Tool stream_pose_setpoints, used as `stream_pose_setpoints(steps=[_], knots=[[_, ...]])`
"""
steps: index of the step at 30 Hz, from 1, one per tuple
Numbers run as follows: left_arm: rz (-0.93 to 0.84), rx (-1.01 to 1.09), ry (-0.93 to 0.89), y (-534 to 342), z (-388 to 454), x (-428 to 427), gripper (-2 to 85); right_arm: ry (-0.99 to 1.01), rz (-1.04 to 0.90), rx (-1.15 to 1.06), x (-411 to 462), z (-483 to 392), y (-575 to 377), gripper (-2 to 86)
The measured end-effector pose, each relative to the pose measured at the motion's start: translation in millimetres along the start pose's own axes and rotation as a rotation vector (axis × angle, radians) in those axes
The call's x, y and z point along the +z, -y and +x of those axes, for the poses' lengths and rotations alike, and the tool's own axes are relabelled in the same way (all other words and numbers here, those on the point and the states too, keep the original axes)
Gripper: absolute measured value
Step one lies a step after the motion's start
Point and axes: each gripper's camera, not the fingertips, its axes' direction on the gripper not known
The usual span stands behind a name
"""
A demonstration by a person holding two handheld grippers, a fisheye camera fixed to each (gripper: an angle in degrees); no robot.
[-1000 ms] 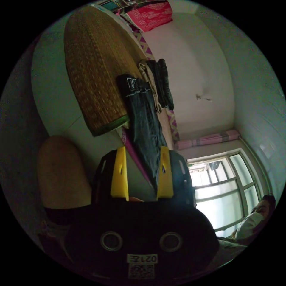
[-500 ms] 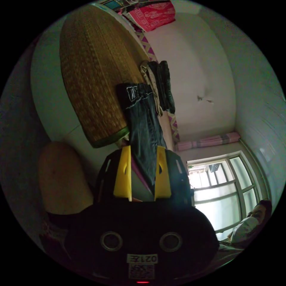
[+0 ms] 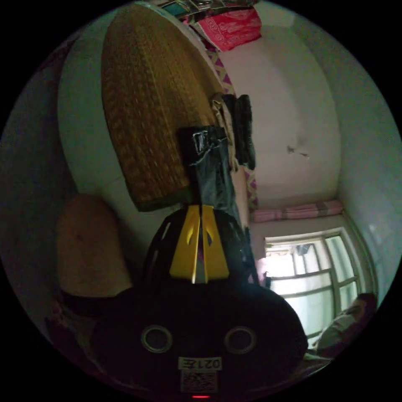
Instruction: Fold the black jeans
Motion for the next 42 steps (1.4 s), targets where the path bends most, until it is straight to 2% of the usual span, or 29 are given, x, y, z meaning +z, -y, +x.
stream_pose_setpoints(steps=[2, 6, 12, 17, 21, 23, 25, 27, 29, 31, 34, 37, 40, 42], knots=[[0.009, -0.003, -0.04, -3, 8, 4, -0.8, 0.014, -0.005, 0.003, 1, 1, -4, 1.4], [-0.044, 0.169, -0.035, 17, 64, 26, -0.9, 0.159, -0.013, -0.035, -3, -23, 14, 0.8], [-0.15, 0.402, 0.106, 82, 158, 114, -1.0, 0.284, -0.053, -0.085, 61, -90, 110, 0.9], [-0.277, 0.396, 0.214, 136, 182, 236, -0.9, 0.158, -0.12, -0.057, 184, -105, 189, 2.4], [-0.348, 0.381, 0.339, 162, 164, 335, -0.7, 0.032, -0.165, -0.002, 295, -60, 213, 5.7], [-0.279, 0.393, 0.357, 163, 156, 344, -0.8, 0.002, -0.124, 0.006, 304, -43, 200, 6.5], [-0.237, 0.499, 0.294, 156, 157, 339, -0.6, 0.032, -0.082, -0.071, 292, -47, 167, 6.2], [-0.238, 0.571, 0.286, 145, 157, 335, -0.1, 0.041, -0.119, -0.208, 291, -72, 127, 5.3], [-0.258, 0.606, 0.301, 134, 153, 337, 1.3, 0.059, -0.218, -0.387, 305, -110, 72, 3.8], [-0.254, 0.607, 0.335, 119, 143, 342, 4.5, 0.1, -0.361, -0.633, 334, -163, -30, 1.9], [-0.192, 0.543, 0.393, 105, 126, 347, 8.8, 0.061, -0.518, -0.861, 376, -203, -161, 0.9], [-0.154, 0.359, 0.305, 96, 95, 351, 13.6, 0.044, -0.577, -0.9, 401, -197, -249, 0.7], [-0.185, 0.185, 0.151, 87, 63, 370, 16.1, 0.121, -0.594, -0.864, 399, -180, -291, 0.5], [-0.175, 0.164, 0.119, 80, 55, 383, 15.8, 0.155, -0.579, -0.844, 389, -170, -304, 0.5]])
